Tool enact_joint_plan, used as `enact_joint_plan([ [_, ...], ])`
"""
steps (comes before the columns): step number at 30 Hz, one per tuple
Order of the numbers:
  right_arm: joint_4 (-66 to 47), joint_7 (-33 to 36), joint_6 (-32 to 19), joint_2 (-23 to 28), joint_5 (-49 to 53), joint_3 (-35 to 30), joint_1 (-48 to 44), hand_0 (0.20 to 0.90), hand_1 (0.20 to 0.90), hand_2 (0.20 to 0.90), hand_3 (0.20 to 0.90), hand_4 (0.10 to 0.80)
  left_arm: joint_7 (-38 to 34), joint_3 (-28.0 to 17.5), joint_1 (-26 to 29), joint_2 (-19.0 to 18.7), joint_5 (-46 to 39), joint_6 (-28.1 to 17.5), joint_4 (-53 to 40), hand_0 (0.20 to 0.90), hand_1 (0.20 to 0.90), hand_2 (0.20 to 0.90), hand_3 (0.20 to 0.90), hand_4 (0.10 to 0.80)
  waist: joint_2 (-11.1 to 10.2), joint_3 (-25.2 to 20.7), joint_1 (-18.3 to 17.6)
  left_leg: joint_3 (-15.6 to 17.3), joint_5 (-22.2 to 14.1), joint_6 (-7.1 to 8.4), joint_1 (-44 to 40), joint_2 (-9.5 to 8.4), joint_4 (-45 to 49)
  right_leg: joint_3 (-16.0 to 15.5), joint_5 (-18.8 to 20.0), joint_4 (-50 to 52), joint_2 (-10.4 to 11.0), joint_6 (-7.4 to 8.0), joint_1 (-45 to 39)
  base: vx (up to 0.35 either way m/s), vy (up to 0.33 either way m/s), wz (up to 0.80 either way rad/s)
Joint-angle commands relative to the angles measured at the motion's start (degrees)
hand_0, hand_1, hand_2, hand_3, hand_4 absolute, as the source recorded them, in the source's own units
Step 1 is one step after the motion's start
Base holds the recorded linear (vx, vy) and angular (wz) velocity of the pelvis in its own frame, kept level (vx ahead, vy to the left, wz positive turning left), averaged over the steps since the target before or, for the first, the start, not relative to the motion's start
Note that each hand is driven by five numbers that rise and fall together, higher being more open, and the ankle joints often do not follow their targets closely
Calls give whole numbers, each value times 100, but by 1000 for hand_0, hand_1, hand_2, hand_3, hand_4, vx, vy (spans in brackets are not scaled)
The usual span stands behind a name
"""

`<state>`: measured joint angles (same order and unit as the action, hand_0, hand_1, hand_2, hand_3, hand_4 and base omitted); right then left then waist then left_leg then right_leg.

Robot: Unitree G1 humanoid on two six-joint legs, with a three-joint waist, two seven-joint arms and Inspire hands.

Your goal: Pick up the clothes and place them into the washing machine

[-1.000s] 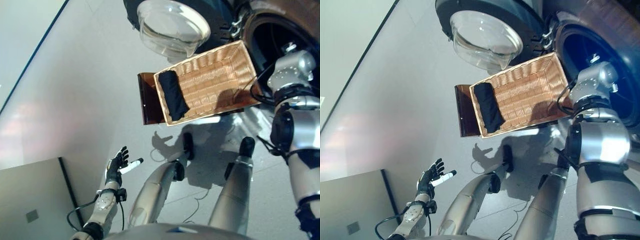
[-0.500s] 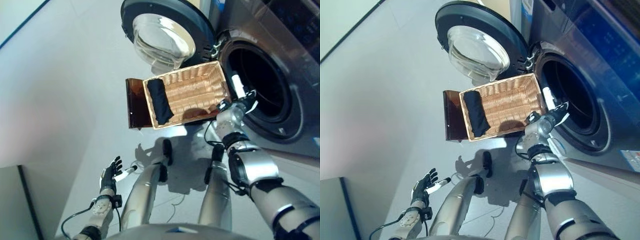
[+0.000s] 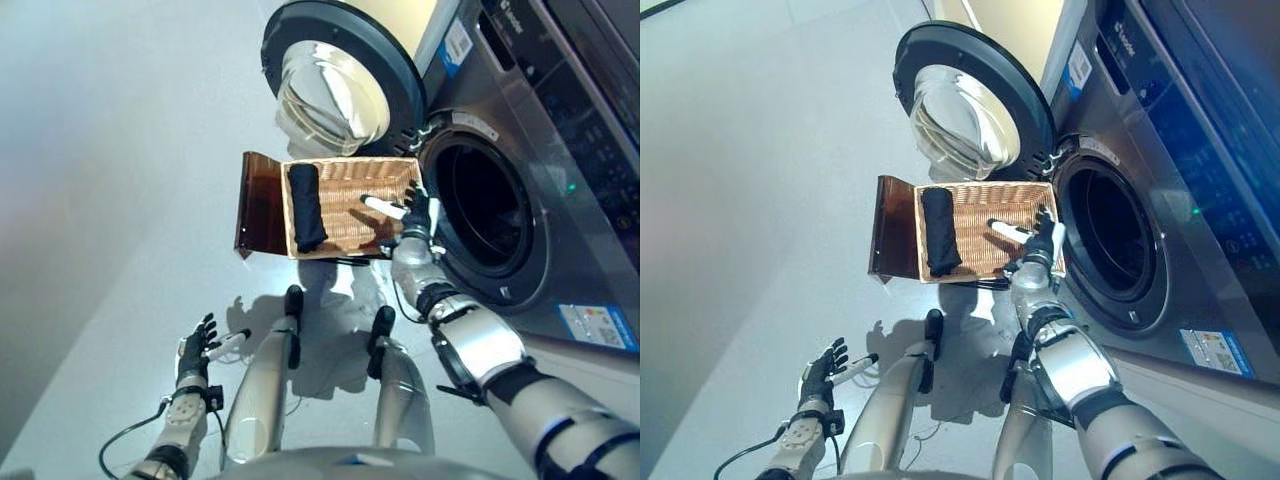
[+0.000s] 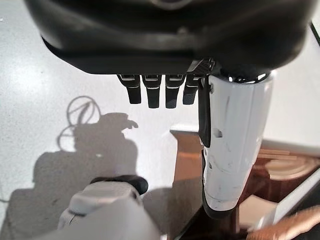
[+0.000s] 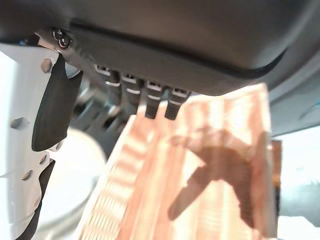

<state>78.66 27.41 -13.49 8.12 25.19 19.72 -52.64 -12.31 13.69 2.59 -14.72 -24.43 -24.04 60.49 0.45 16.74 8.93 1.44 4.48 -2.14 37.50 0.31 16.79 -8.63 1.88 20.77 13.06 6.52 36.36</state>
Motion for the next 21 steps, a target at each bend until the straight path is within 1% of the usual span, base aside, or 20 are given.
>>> enact_joint_plan([
  [1,-139,182,-254,223,-101,25,-558,900,900,900,900,800,-308,-195,-69,-549,83,-241,-226,900,900,900,900,800,-12,0,264,43,-472,432,263,-41,126,-229,-398,-24,-75,-301,-78,1,6,8],
  [5,-139,182,-254,223,-100,25,-559,900,900,900,900,800,-308,-196,-69,-549,83,-241,-227,900,900,900,900,800,-12,0,263,43,-472,432,264,-41,127,-229,-398,-24,-75,-301,-77,7,-8,11],
  [6,17,287,-276,202,96,-34,-784,900,900,900,900,800,-506,-254,16,-668,241,-280,-522,900,900,900,900,800,-11,134,416,-11,-521,445,428,-91,305,-359,-535,197,-16,-335,-26,48,-43,29],
  [7,111,345,-274,262,164,-45,-917,900,900,900,900,800,-684,-221,51,-758,481,-298,-804,900,900,900,900,800,12,225,492,-45,-554,449,518,-118,384,-427,-601,307,20,-336,2,58,-33,31],
  [8,197,376,-282,279,199,-86,-1001,900,900,900,900,800,-785,-209,105,-789,593,-284,-857,900,900,900,900,800,26,263,532,-47,-575,449,571,-131,445,-441,-638,386,39,-342,37,47,5,31],
  [11,278,431,-290,362,299,-139,-1122,900,900,900,900,800,-900,-194,103,-793,693,-283,-1185,900,900,900,900,800,55,351,629,-59,-626,440,718,-157,562,-508,-721,530,66,-348,130,31,25,69],
  [12,321,447,-285,382,302,-134,-1178,900,900,900,900,800,-934,-191,114,-802,728,-291,-1230,900,900,900,900,800,66,383,659,-64,-640,434,772,-167,608,-524,-734,558,83,-349,155,28,26,24],
  [16,413,546,-258,462,323,-144,-1337,900,900,900,900,800,-1048,-174,155,-777,778,-306,-1383,900,900,900,900,800,115,488,749,-84,-671,428,946,-202,675,-542,-802,648,122,-344,261,39,42,1],
  [21,587,609,-233,465,338,-176,-1454,900,900,900,900,800,-1180,-91,257,-729,882,-298,-1490,900,900,900,900,800,155,515,827,-117,-718,431,1142,-245,765,-592,-866,734,161,-346,379,44,22,9],
])
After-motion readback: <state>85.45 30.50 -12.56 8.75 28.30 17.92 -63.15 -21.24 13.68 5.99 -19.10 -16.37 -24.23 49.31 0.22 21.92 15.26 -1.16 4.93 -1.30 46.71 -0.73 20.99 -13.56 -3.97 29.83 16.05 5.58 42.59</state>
